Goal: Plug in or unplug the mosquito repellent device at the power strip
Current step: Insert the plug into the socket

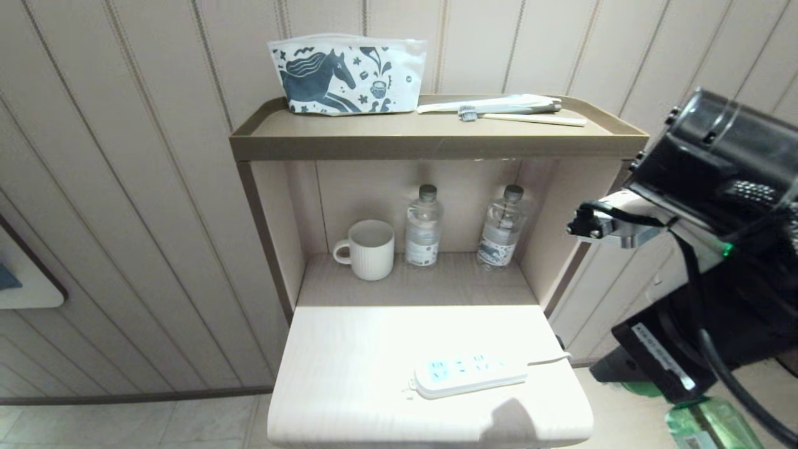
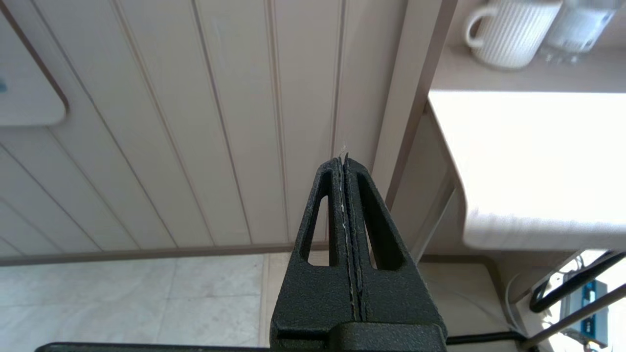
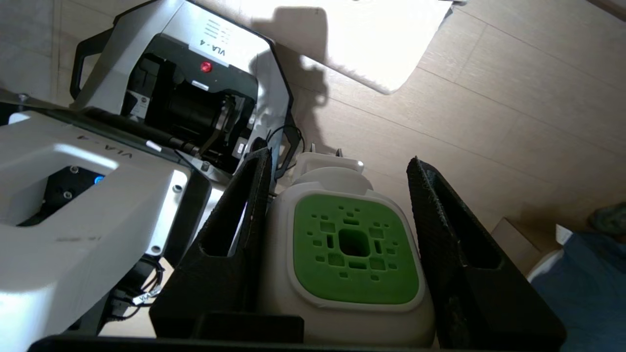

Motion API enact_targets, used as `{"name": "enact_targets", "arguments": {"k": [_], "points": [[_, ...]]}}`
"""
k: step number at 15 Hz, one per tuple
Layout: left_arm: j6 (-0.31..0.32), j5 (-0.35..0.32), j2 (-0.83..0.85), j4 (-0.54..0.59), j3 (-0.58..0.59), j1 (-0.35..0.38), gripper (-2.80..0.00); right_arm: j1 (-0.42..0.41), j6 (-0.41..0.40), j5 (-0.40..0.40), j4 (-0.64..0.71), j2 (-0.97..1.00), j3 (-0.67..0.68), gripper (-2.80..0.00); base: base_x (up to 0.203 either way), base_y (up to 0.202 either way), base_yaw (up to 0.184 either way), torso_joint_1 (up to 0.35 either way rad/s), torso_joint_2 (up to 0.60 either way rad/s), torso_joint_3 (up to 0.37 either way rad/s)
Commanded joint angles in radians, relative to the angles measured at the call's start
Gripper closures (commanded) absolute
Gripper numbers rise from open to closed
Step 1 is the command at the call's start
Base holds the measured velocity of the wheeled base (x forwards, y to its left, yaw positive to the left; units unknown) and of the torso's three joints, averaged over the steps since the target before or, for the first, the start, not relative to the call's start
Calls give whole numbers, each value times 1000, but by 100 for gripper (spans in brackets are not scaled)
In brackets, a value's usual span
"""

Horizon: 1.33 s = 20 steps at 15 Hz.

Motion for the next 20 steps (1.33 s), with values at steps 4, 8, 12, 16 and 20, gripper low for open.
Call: {"name": "enact_targets", "arguments": {"k": [4,8,12,16,20], "points": [[0,-1,1,0,0,0,0,-46,-17,5,8,66,-26,0,0,0,0,265,-564,-304],[0,-1,1,0,0,0,0,-62,-33,11,7,87,-38,0,0,0,0,160,-342,-180],[0,1,1,0,0,0,0,-137,-195,10,-76,106,-29,0,0,0,0,7,-10,-7],[0,-1,1,0,0,0,0,-226,-526,16,-136,155,-60,0,0,0,0,0,0,0],[0,-1,1,0,0,0,0,-227,-527,99,-138,275,-74,0,0,0,0,0,0,0]]}}
